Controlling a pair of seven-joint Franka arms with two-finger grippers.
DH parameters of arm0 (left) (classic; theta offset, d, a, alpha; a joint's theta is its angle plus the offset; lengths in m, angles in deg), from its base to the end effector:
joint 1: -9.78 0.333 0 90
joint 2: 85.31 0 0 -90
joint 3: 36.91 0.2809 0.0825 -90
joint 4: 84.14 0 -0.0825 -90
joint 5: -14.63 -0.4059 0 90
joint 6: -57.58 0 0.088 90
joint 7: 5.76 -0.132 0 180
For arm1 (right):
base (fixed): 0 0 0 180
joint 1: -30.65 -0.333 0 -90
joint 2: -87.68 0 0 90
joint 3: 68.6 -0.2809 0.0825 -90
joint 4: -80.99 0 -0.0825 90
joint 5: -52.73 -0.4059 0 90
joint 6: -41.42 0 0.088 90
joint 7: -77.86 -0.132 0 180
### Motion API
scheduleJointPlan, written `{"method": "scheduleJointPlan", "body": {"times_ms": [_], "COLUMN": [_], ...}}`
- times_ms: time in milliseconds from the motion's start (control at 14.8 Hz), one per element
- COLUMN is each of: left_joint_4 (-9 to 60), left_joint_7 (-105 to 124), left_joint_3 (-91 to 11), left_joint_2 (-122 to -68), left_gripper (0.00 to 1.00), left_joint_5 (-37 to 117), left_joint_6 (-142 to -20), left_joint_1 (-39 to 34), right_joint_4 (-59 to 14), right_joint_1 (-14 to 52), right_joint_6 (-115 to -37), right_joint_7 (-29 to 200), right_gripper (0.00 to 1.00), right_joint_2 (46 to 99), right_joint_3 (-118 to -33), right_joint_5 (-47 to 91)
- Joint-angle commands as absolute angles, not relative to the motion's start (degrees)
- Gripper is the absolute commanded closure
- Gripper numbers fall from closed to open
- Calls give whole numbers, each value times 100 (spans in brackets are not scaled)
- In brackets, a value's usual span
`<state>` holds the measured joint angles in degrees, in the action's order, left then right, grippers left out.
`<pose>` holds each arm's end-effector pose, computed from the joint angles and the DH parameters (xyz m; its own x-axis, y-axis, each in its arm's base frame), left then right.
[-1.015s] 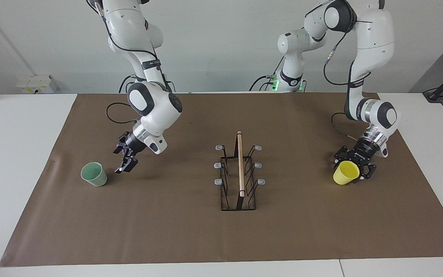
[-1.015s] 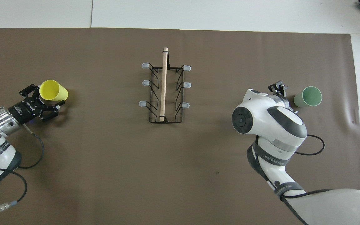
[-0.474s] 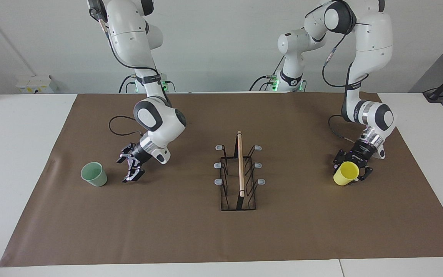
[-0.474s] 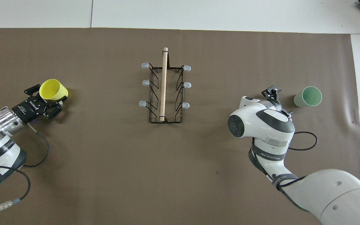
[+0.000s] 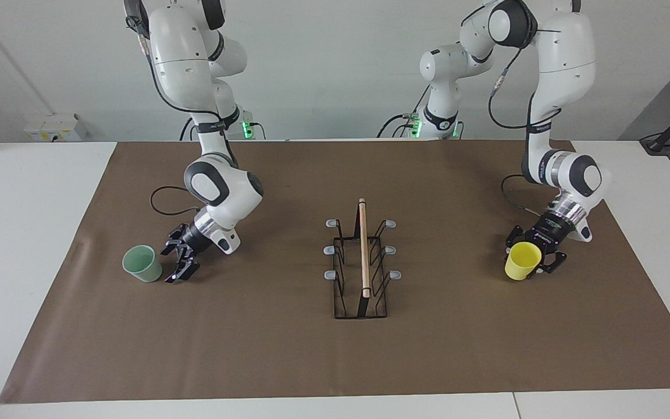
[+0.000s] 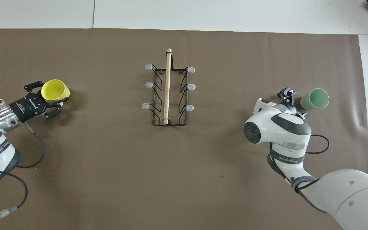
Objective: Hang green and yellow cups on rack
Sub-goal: 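Carry the yellow cup with the left gripper toward the rack's near hooks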
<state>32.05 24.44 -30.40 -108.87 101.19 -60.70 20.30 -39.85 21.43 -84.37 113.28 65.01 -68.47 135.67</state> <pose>0.5951 0.1053 0.1894 -0.0118 0.4958 -0.8684 0.8660 0.4393 0.2390 0.5765 0.0363 0.1597 -0.1079 0.5331 -0.8391 0.9138 0.3857 0.1276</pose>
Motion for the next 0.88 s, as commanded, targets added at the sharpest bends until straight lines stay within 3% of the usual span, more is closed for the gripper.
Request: {"method": "scheduleJointPlan", "body": {"times_ms": [0,271,812], "left_joint_4": [2890,2055,1324], "left_joint_7": [3070,4342,7279], "left_joint_3": [-2944,-2927,-2935], "left_joint_2": [-10553,-10342,-9358], "left_gripper": [100,100,100], "left_joint_5": [8868,6575,3066], "left_joint_6": [-6318,-6248,-5211], "left_joint_1": [1761,1472,198], "right_joint_4": [-4126,-4126,-4126], "right_joint_1": [2335,2537,2889], "right_joint_6": [-8655,-8795,-9112], "right_joint_7": [10985,10713,10528], "right_gripper": [0,0,0], "right_joint_2": [6553,6545,6492], "right_joint_3": [-6878,-6878,-6878], "right_joint_5": [14078,14492,15072]}}
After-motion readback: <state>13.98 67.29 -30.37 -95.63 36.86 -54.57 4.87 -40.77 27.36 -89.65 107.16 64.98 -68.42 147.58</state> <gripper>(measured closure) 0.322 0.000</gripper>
